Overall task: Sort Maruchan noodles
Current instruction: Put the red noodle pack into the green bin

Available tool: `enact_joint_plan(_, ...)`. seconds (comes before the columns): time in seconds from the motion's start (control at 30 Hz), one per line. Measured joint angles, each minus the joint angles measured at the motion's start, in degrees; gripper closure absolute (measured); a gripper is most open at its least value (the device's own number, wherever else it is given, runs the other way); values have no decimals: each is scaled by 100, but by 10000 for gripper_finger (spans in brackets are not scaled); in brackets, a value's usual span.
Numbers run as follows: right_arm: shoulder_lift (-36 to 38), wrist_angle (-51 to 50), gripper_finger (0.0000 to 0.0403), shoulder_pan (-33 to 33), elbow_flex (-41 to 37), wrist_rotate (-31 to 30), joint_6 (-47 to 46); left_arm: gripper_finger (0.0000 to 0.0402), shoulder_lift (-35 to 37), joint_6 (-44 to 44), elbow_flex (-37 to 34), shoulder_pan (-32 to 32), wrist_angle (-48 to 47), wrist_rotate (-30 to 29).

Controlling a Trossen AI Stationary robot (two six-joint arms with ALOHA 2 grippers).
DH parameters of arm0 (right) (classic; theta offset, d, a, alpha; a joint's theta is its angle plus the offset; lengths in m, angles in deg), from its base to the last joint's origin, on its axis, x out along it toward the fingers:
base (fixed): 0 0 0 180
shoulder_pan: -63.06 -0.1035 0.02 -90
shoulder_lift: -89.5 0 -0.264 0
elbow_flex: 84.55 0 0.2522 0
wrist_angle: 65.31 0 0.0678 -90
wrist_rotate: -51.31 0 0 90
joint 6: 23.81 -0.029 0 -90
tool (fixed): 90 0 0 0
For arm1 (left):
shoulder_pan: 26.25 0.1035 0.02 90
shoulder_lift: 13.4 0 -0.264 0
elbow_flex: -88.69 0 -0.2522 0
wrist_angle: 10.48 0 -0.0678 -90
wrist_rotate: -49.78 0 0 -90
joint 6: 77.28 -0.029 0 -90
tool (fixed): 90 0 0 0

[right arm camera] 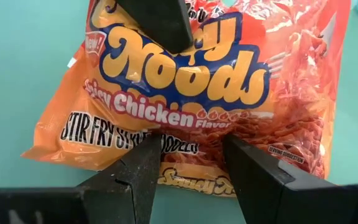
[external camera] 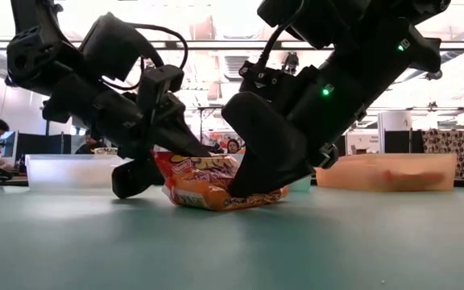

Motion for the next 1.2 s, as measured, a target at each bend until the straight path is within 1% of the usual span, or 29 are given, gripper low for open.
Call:
enact_joint_plan(0.17, 284, -81, 229, -87, -6, 59, 216, 267, 14, 2, 2, -2, -14, 138)
enact_joint_plan(0.3, 678, -552, 229, -203, -34, 226, 260, 304, 19, -13, 12, -9, -8, 263)
enact_joint_plan(0.4, 935, -846, 229, -306, -29, 292, 180, 322, 51, -59, 10, -6, -20, 277)
enact_joint_plan(0.63, 1179, -1313, 229, -542, -22, 251, -171, 328, 336, -389, 12, 116, -25, 251)
enact_joint_plan(0.73, 1181, -1415, 229, -616, -12, 265, -238, 328, 568, -643, 42, 343, -7, 223)
enact_joint_plan(0.87, 1183, -1603, 229, -654, -12, 352, -504, 328, 816, -1021, 125, 729, -5, 326)
enact_joint_plan(0.97, 1184, -1727, 229, -677, -12, 351, -604, 335, 910, -1272, 203, 997, -134, 686)
enact_joint_plan(1.07, 1187, -1703, 229, -678, -12, 340, -713, 351, 915, -1455, 212, 1131, -411, 1046)
enact_joint_plan(1.2, 1162, -1406, 229, -676, -2, 126, -847, 362, 915, -1741, 199, 1248, -668, 1031)
